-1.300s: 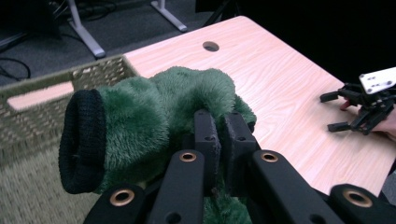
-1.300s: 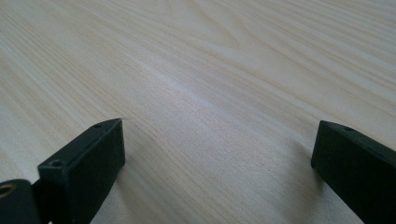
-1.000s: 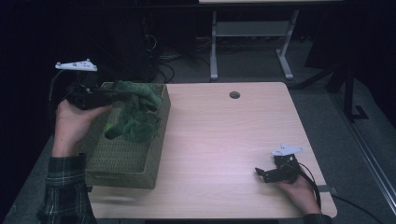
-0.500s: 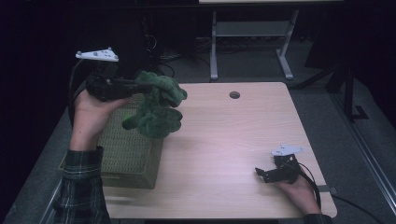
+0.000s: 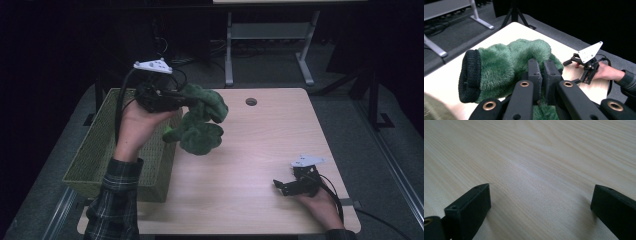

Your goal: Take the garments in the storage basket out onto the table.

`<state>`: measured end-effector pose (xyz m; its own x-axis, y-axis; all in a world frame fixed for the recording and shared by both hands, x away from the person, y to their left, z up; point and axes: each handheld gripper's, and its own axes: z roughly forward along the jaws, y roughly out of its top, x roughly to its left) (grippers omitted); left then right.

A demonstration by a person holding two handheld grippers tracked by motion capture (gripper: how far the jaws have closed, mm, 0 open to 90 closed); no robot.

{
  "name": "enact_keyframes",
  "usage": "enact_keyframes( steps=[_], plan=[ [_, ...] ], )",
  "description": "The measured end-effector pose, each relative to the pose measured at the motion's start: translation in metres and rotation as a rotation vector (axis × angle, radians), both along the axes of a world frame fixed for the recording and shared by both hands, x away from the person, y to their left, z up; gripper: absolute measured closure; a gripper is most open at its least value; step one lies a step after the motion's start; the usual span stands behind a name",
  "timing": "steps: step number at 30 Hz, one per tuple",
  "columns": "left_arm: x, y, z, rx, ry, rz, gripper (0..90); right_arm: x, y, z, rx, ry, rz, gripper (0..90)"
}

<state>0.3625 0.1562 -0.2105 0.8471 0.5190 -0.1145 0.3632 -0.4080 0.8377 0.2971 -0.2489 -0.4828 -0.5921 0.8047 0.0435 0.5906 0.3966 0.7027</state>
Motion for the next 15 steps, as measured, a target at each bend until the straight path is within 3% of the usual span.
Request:
enact_keyframes(
  steps=[7, 15],
  plan=[
    [0.002, -0.028, -0.020, -0.006, 0.027, -0.024, 85.7, 0.000, 0.000, 0.000, 0.000, 0.000, 0.000, 2.5],
    [0.003, -0.052, -0.042, 0.022, 0.061, -0.051, 85.8, 0.000, 0.000, 0.000, 0.001, 0.000, 0.000, 2.5]
  ],
)
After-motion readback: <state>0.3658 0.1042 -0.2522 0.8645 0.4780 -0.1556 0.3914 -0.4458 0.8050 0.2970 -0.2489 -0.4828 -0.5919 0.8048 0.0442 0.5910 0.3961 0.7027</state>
